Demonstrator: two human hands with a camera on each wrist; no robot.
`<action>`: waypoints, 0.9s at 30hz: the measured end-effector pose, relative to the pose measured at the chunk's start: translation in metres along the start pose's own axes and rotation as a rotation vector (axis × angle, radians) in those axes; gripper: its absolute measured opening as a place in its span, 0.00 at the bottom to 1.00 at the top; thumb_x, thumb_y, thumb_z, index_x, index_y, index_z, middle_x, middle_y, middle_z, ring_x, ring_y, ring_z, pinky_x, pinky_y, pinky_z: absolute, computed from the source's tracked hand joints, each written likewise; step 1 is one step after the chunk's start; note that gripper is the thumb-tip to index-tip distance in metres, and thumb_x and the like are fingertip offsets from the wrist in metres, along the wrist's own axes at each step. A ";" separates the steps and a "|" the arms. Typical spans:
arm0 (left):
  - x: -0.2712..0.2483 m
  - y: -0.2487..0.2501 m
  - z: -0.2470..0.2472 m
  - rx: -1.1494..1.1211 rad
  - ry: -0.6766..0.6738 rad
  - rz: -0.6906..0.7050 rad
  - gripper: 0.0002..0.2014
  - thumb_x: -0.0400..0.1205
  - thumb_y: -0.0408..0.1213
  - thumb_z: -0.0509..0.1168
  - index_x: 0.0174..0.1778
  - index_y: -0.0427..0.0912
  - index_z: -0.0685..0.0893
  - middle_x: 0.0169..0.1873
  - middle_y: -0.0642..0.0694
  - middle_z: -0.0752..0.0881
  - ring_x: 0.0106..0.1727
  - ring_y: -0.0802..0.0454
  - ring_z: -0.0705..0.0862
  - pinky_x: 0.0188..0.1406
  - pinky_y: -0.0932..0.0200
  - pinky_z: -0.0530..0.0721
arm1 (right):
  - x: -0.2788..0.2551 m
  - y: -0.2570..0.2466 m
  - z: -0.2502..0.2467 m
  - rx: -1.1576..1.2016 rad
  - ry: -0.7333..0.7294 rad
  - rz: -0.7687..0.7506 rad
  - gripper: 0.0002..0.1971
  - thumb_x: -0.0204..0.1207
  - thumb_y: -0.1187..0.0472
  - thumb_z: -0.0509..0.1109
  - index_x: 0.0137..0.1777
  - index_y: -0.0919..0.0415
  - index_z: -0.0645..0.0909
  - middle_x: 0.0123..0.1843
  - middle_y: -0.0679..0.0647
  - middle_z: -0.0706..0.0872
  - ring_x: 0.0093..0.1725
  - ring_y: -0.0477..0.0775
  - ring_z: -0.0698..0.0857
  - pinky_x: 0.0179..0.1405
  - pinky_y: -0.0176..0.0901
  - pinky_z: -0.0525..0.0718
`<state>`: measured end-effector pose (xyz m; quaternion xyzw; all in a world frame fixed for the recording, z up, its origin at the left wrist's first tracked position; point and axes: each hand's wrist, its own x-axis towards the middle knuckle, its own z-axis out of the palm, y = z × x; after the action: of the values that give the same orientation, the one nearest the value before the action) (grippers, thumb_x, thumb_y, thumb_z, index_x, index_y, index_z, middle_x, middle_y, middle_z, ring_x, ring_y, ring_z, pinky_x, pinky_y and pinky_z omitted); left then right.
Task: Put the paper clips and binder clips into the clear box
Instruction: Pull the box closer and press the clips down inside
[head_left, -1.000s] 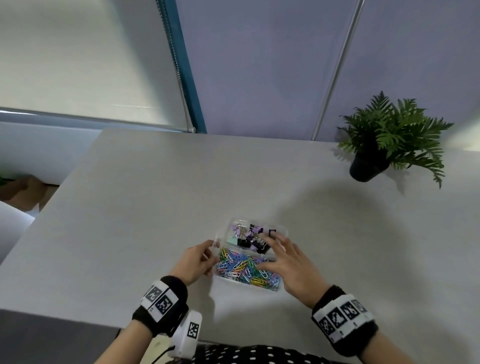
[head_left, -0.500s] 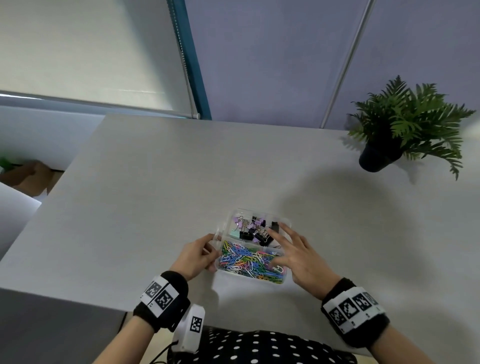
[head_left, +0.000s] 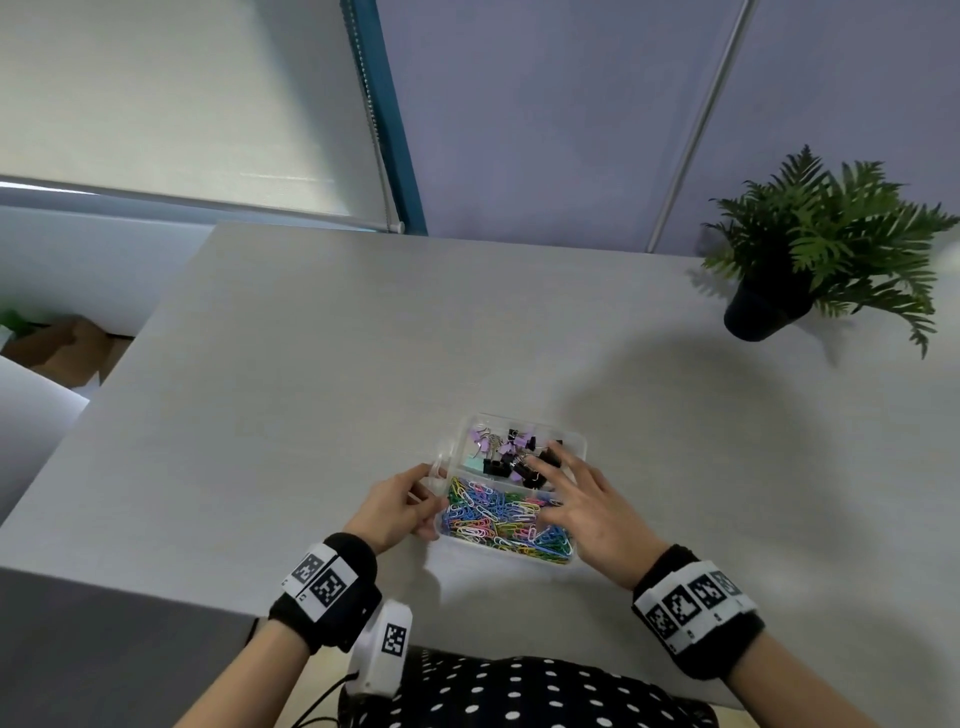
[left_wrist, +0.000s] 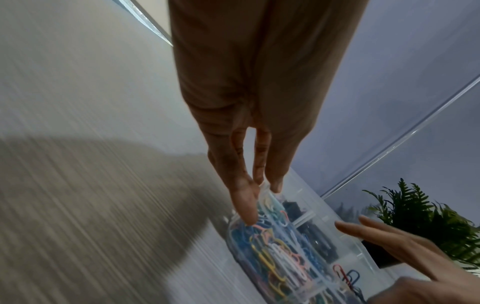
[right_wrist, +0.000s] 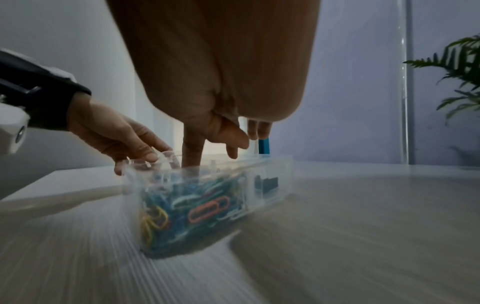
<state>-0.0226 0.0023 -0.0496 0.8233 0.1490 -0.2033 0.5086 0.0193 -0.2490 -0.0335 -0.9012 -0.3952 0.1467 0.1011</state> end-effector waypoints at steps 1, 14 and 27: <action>0.000 0.000 0.000 -0.001 -0.003 -0.006 0.09 0.80 0.33 0.66 0.55 0.45 0.78 0.37 0.44 0.84 0.25 0.61 0.86 0.32 0.66 0.88 | 0.003 -0.002 -0.002 0.024 0.011 -0.007 0.22 0.70 0.76 0.63 0.54 0.51 0.85 0.84 0.54 0.53 0.83 0.59 0.40 0.82 0.59 0.48; 0.006 -0.003 -0.004 -0.065 -0.070 -0.082 0.16 0.80 0.32 0.65 0.65 0.40 0.76 0.42 0.44 0.83 0.34 0.48 0.88 0.35 0.62 0.89 | 0.018 -0.019 0.014 -0.048 -0.090 -0.104 0.23 0.68 0.73 0.70 0.58 0.50 0.82 0.83 0.62 0.57 0.79 0.66 0.38 0.74 0.63 0.44; 0.008 -0.003 -0.005 -0.137 -0.115 -0.087 0.17 0.81 0.27 0.63 0.66 0.39 0.75 0.40 0.42 0.80 0.34 0.47 0.88 0.38 0.58 0.90 | 0.031 -0.028 0.007 -0.084 -0.021 -0.120 0.13 0.67 0.67 0.72 0.48 0.49 0.84 0.80 0.63 0.64 0.79 0.64 0.45 0.75 0.62 0.54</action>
<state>-0.0154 0.0087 -0.0535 0.7662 0.1687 -0.2616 0.5622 0.0180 -0.2063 -0.0370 -0.8777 -0.4553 0.1330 0.0675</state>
